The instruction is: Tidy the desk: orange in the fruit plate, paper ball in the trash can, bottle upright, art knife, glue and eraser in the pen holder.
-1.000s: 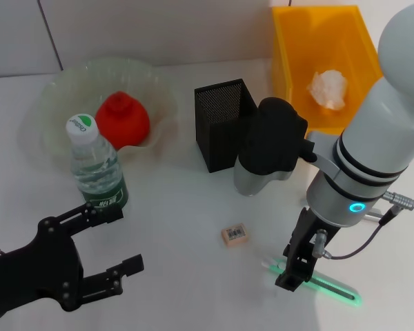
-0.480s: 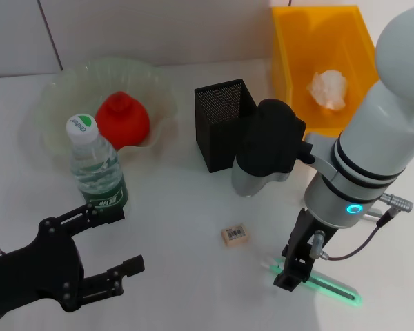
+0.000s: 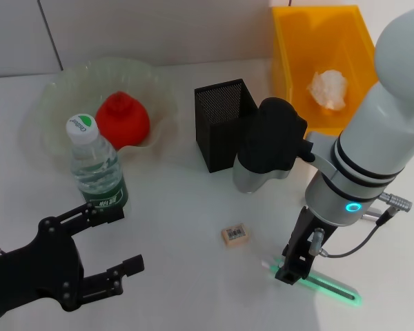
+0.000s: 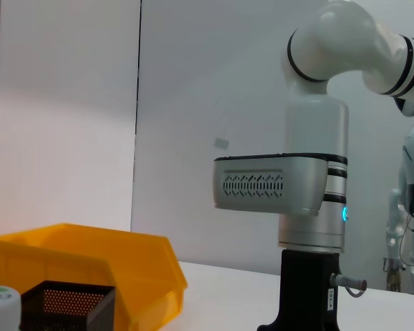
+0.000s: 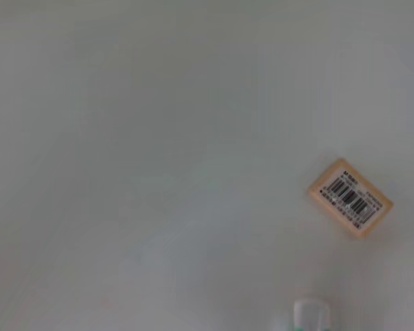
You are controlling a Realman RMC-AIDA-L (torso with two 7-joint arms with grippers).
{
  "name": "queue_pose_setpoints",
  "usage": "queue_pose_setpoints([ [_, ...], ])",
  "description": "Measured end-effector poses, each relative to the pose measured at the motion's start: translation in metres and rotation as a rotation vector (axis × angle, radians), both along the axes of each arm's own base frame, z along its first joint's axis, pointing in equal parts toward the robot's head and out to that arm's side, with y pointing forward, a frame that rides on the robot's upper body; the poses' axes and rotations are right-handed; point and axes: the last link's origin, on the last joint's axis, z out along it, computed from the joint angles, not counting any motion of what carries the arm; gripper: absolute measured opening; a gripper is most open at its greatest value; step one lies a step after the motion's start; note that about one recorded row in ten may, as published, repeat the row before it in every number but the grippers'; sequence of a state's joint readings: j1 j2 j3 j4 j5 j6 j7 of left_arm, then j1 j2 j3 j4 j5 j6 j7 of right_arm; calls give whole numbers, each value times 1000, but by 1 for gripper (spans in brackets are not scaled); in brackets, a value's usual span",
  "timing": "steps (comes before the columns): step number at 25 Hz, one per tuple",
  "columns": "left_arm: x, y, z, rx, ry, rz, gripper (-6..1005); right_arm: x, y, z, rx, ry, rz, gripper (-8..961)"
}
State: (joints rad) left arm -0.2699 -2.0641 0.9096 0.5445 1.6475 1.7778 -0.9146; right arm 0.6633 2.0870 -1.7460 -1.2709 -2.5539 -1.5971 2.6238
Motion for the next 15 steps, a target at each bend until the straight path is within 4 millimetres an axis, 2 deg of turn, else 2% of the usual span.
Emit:
queue_pose_setpoints([
  [1, 0, 0, 0, 0, 0, 0, 786, 1, 0, 0, 0, -1, -3, 494],
  [7, 0, 0, 0, -1, 1, -1, 786, 1, 0, 0, -2, -2, -8, 334],
  [15, 0, 1, 0, -1, 0, -1, 786, 2, 0, -1, -4, -5, -6, 338],
])
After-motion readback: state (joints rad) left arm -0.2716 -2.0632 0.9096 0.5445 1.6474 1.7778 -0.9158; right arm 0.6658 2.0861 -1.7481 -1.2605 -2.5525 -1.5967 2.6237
